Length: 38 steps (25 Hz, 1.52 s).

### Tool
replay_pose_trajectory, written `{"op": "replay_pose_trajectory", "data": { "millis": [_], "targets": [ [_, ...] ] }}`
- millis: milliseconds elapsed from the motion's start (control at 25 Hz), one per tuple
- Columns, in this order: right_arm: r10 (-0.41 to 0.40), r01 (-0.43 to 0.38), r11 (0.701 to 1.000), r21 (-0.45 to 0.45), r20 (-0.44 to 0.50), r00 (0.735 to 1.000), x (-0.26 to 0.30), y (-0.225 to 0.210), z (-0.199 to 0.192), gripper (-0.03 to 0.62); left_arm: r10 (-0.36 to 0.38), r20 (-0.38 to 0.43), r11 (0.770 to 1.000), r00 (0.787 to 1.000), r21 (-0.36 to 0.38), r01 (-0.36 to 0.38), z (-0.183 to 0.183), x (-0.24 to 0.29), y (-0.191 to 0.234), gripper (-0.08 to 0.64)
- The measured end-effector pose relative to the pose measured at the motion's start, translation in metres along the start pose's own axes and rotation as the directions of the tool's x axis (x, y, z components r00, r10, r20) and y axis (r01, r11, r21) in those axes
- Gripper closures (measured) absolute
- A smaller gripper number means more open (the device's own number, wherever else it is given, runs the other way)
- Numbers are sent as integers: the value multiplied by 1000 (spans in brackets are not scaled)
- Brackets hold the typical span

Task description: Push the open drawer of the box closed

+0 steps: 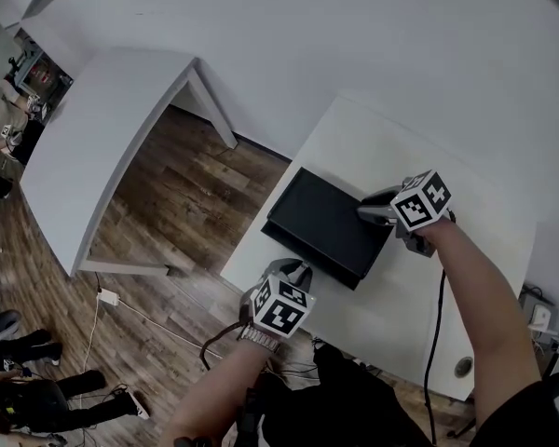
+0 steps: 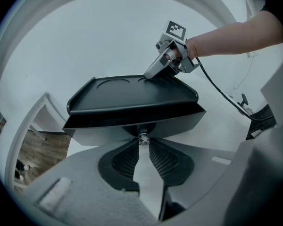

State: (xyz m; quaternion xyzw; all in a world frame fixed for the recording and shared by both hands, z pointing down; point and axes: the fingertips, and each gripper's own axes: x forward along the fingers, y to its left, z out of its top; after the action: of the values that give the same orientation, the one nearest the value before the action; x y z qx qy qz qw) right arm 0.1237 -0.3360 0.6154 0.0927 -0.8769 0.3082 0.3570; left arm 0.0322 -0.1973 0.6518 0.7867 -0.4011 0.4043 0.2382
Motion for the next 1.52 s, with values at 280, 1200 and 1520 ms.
{"op": "replay_pose_trajectory", "data": {
  "millis": [280, 1200, 1520],
  "targets": [
    [6, -6, 1000, -8, -4, 1000, 0, 2, 0, 485, -3, -4, 1000, 1000, 5, 3, 14, 10, 3, 488],
    [-23, 22, 999, -30, -28, 999, 1, 1, -1, 482, 17, 52, 999, 998, -29, -15, 15, 9, 9, 454],
    [-80, 80, 997, 4, 40, 996, -6, -4, -2, 451, -90, 188, 989, 978, -99, 110, -20, -58, 4, 555]
  ]
}}
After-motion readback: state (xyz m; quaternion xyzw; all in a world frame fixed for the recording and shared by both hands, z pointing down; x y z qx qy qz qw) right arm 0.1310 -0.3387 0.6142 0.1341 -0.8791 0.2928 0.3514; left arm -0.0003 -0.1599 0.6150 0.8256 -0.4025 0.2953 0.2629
